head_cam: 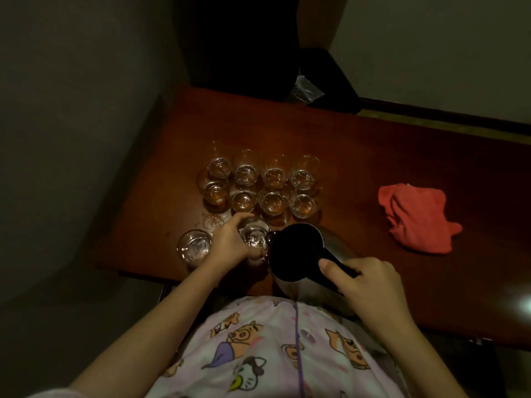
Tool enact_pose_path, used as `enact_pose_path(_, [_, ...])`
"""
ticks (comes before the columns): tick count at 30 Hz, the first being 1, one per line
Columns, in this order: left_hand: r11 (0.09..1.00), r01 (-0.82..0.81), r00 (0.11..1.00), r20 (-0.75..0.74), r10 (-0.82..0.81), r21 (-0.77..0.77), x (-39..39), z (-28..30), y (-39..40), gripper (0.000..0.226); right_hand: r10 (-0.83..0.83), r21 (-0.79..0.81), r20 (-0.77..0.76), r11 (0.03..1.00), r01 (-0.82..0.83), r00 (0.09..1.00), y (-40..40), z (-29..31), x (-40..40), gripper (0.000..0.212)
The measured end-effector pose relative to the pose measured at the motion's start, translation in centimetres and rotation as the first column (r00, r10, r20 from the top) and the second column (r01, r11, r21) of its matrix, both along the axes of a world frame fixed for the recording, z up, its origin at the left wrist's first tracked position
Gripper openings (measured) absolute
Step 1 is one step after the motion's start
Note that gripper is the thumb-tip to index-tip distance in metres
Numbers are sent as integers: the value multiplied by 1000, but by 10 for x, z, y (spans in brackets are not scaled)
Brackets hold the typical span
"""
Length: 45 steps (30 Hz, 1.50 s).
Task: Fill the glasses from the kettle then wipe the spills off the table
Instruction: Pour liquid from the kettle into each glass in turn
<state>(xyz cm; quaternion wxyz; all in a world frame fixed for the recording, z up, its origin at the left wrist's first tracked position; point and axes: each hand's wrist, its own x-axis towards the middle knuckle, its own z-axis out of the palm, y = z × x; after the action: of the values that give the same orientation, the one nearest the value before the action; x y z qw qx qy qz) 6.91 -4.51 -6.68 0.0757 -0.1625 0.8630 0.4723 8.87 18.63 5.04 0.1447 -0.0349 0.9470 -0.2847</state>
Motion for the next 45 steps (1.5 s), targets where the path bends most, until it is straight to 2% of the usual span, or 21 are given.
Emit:
enact_pose_path(22, [999, 16, 1000, -1, -16, -27, -3, 2, 4, 81, 13, 13, -35, 1000, -13, 999, 6, -2, -3, 66])
enact_pose_path(27, [1000, 13, 1000, 8, -12, -17, -4, 2, 5, 80, 26, 19, -22, 1000, -25, 999, 7, -2, -4, 59])
enact_pose_path(45, [999, 31, 1000, 7, -30, -40, -9, 9, 7, 80, 20, 31, -22, 999, -19, 1000, 7, 1, -5, 56])
